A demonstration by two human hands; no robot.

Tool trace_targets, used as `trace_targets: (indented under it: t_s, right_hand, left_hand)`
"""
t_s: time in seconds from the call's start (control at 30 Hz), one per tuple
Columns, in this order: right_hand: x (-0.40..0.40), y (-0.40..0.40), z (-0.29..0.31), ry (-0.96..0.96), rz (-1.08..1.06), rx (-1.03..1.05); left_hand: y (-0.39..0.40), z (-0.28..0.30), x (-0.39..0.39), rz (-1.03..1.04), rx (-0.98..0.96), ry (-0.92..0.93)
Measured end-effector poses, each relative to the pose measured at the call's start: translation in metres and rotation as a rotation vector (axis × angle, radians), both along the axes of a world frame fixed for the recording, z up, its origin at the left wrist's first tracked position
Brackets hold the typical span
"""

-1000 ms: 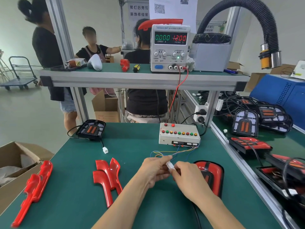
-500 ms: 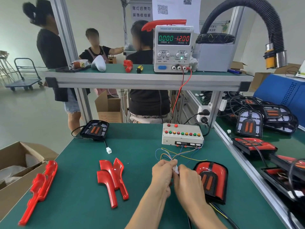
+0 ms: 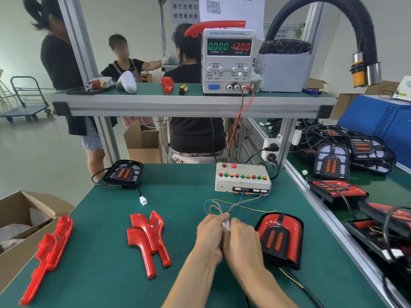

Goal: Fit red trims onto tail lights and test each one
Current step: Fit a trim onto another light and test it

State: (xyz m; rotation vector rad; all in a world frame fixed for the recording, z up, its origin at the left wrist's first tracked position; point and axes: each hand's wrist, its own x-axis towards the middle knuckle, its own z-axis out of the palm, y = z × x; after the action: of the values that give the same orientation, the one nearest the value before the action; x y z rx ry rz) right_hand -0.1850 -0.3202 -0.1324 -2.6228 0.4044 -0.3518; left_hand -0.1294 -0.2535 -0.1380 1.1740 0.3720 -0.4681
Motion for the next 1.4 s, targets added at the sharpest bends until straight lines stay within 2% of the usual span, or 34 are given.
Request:
trace_targets:
  t_s: [0.3,0.43,0.5,0.53,0.6,0.67,0.77,0.83,0.9,0.93,1.0,1.13,1.23,1.4]
  right_hand:
    - [-0.004,-0.004,0.002,-0.014,0.017,0.008]
    - [-0.009,-0.012,0.015,0.077,0.083,-0.112]
    - [-0.018,-0.019,0.025,0.098,0.090,-0.200]
    - [-0.025,-0.024,0.030,0.041,0.056,-0.201]
    - [-0.043,-0.044,0.034,-0.172,-0.088,-0.113]
    - [-0.064,-0.075,0.034,-0.230,-0.300,0.002]
    - [-0.082,-0.115,0.024,0.015,-0.480,0.204]
    - [-0.081,-0.124,0.014,0.117,-0.478,0.464]
    - [-0.072,-0.129,0.002,0.125,-0.425,0.775]
    - [-0.067,-0.131,-0.004,0.107,-0.399,0.886]
    - [-0.061,-0.134,-0.014,0.068,-0.342,0.973]
    - [-0.061,-0.138,-0.027,-0.046,-0.255,0.883]
    - [-0.063,-0.134,-0.033,-0.134,-0.256,0.810]
    - [-0.063,-0.132,-0.042,-0.189,-0.212,0.872]
  left_hand:
    - [-0.002,0.000,0.000,-0.021,-0.001,0.014]
    - [-0.003,-0.002,-0.001,0.051,-0.034,0.056]
    - [-0.004,-0.006,0.002,0.094,0.041,0.003]
    - [-0.003,-0.007,0.003,0.094,0.107,-0.037]
    - [0.001,-0.006,0.009,0.087,0.276,-0.123]
    - [0.007,-0.004,0.016,0.095,0.451,-0.194]
    - [0.014,0.000,0.021,0.096,0.636,-0.305]
    - [0.014,0.003,0.022,0.174,0.711,-0.417]
    - [0.012,0.007,0.028,0.224,0.802,-0.544]
    - [0.009,0.010,0.034,0.200,0.844,-0.631]
    - [0.001,0.017,0.047,0.071,0.913,-0.799]
    - [-0.011,0.026,0.083,-0.255,1.084,-1.025]
    - [-0.017,0.027,0.105,-0.458,1.222,-1.063]
    - [-0.022,0.020,0.123,-0.673,1.364,-1.061]
